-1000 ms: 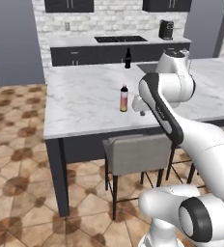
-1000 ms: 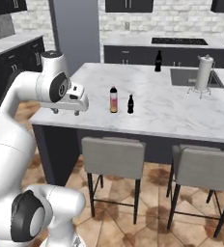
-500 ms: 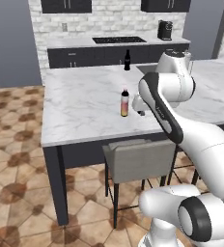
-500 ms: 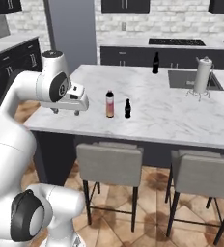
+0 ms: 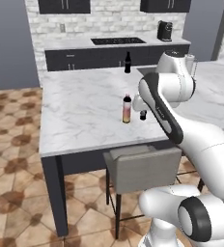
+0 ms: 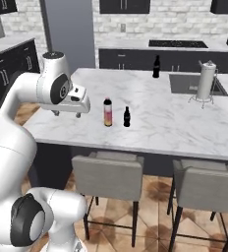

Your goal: Place the large bottle from the dining counter next to the other large bottle outside the sink, and place the small bottle from the dining counter next to the other small bottle inside the sink.

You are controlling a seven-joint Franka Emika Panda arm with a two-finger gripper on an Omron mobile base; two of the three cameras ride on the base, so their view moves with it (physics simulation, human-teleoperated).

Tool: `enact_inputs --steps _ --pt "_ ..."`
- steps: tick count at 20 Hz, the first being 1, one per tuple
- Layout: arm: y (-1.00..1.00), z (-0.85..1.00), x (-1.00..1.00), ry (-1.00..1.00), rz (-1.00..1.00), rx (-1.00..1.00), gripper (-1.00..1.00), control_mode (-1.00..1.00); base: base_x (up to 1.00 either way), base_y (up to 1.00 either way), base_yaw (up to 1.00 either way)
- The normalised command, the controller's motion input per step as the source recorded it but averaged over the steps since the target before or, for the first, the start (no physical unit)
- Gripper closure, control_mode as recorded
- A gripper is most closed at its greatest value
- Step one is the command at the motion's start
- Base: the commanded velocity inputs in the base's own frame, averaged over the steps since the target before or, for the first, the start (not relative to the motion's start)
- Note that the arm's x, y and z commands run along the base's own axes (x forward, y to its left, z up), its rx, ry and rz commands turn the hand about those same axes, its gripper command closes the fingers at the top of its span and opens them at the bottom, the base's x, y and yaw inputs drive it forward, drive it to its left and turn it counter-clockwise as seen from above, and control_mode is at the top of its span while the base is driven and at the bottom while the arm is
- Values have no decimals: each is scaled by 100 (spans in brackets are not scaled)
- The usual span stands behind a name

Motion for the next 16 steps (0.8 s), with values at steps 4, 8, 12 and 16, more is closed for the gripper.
enact_inputs --steps 4,8,12,16 --pt "0 0 0 0 0 0 -100 100 43 0 -3" --pt "0 0 0 0 0 0 -100 100 41 0 -2" --pt "0 0 0 0 0 0 -100 100 40 0 -2" --pt "0 0 0 0 0 0 -100 100 38 0 -2"
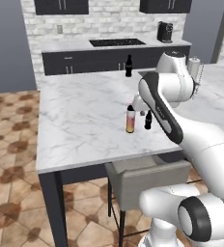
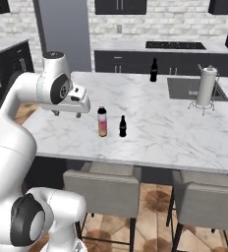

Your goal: Place the large bottle from the dining counter next to the other large bottle outside the sink, and place the small bottle from the dining counter next to the other small bottle inside the sink.

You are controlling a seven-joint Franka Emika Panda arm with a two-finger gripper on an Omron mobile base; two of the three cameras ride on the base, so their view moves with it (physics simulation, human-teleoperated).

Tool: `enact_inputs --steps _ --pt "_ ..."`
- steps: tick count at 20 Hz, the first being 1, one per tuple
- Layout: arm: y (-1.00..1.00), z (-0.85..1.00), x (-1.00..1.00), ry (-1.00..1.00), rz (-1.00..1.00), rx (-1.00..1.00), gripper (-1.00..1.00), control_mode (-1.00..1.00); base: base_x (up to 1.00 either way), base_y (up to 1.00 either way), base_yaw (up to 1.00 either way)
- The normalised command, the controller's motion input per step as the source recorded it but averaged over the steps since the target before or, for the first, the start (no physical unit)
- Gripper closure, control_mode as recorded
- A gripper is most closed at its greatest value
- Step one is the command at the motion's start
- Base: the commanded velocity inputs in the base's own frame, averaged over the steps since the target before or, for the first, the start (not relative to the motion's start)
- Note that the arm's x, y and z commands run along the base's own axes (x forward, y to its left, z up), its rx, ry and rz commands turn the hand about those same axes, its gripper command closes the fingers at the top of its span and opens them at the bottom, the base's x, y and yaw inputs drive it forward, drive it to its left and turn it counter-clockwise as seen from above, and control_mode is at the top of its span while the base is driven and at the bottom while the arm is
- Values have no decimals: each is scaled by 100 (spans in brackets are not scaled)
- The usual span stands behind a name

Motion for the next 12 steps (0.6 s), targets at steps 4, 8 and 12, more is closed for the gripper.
enact_inputs --steps 4,8,12 --pt "0 0 0 0 0 0 -100 100 36 0 -2" --pt "0 0 0 0 0 0 -100 100 12 0 0" --pt "0 0 0 0 0 0 -100 -100 0 0 0"
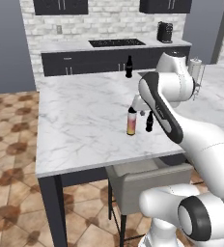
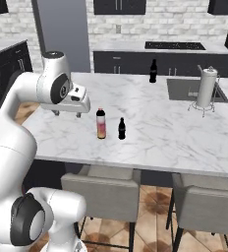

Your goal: Place the large bottle from the dining counter next to the other large bottle outside the sink, and place the small bottle from the dining counter next to the other small bottle inside the sink.

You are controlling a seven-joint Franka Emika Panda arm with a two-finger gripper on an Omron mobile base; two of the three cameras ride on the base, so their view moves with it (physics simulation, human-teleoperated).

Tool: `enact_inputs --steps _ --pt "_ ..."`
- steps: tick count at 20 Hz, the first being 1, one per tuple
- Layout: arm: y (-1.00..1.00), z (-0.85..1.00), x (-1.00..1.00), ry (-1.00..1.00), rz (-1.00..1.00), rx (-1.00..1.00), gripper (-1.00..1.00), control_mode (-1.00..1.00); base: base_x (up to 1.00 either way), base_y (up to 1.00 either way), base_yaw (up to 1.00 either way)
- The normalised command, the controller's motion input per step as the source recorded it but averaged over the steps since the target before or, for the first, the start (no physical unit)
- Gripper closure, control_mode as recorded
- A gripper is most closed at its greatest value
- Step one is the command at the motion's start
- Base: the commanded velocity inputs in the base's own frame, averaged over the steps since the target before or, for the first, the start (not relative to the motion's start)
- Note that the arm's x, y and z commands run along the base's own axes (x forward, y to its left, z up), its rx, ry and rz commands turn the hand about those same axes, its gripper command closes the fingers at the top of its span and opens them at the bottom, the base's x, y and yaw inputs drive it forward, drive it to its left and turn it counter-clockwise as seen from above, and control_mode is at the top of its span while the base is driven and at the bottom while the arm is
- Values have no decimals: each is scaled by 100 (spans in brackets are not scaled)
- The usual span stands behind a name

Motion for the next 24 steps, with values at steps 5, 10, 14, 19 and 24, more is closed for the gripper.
enact_inputs --steps 5,10,14,19,24 --pt "0 -10 0 0 0 -1 -100 -100 0 0 0" --pt "0 -6 0 -9 -1 -7 -100 -100 0 0 0" --pt "0 -2 0 -11 -1 -4 -100 -100 0 0 0" --pt "-1 -13 0 -7 -2 0 -100 -100 0 0 0" --pt "-6 -23 16 -1 -4 0 -100 -100 0 0 0"
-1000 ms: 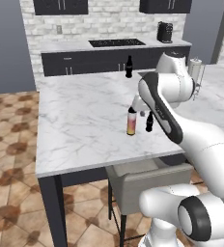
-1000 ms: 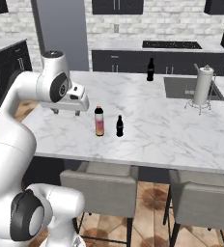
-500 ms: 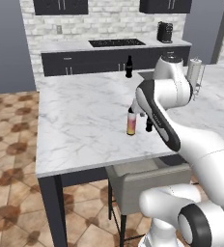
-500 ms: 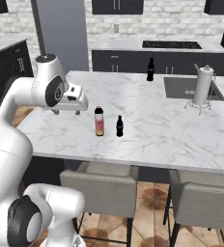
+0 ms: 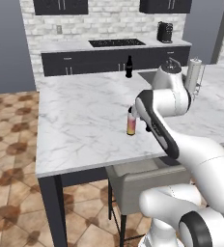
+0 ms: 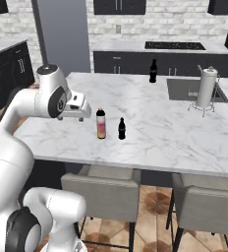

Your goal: Place the large bottle from the dining counter next to the other large bottle outside the sink, and place the small bottle from the dining counter next to the other small bottle inside the sink.

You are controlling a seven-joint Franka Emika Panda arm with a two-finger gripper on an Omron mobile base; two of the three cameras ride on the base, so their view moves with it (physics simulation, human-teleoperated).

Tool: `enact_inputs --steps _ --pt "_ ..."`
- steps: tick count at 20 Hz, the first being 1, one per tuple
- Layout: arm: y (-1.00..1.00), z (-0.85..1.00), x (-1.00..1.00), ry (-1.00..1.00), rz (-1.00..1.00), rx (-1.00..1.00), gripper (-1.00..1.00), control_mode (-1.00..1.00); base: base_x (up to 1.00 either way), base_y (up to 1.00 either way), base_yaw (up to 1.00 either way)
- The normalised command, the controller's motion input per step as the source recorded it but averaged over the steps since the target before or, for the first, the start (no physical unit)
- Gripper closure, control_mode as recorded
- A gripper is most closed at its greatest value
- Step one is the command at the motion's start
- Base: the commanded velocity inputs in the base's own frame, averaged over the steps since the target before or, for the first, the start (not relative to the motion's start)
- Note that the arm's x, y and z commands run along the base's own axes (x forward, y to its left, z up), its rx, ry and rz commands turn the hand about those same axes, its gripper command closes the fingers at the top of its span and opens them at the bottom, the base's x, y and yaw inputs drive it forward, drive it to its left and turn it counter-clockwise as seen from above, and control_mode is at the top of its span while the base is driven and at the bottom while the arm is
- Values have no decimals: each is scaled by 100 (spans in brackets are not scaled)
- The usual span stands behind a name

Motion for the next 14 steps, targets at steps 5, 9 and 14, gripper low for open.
enact_inputs --steps 5,9,14 --pt "-7 -17 28 0 -5 0 -100 -100 0 0 0" --pt "-5 -7 30 -5 -3 0 -100 -100 0 0 0" --pt "-4 -3 33 -5 -2 0 -100 -100 0 0 0"
